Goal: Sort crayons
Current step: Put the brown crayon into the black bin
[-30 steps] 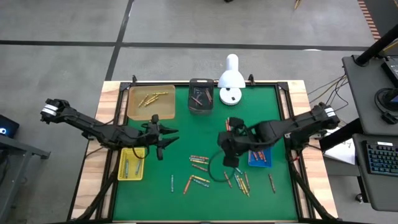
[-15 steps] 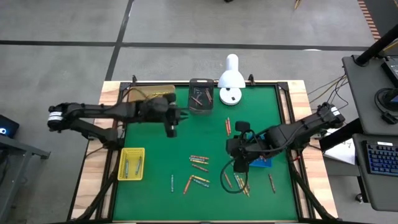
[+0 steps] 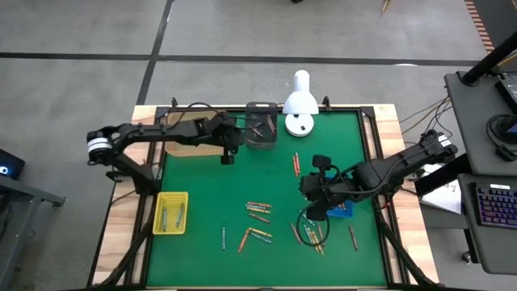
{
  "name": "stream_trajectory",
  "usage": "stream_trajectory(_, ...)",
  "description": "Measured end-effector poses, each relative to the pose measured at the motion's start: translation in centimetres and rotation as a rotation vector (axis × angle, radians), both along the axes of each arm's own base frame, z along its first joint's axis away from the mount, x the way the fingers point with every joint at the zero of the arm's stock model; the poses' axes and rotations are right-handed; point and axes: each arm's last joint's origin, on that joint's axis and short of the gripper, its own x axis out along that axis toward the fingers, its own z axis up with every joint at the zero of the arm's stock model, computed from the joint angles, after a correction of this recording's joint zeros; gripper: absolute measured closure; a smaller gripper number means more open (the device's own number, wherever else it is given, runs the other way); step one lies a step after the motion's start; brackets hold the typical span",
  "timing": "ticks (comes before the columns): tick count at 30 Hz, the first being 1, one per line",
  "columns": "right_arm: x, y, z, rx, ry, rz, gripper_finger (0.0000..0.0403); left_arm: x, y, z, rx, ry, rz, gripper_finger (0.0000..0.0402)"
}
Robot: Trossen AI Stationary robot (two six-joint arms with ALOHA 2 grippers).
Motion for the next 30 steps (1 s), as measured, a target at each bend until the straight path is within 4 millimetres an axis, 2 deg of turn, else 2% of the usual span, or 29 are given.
stream_trajectory(9,0.1,-0.1,-0.4,-0.01,-0.018,-0.013,0.0344,0.3,1.8,-1.0,0.015,-0.011,0.038,0.0401)
stream_trajectory(30,0.2,-0.2,-0.3,-0.021,-0.033,-0.036,0.0344,0.9,2.4,-2.0,0.006,-0.017,0.048,0.0402)
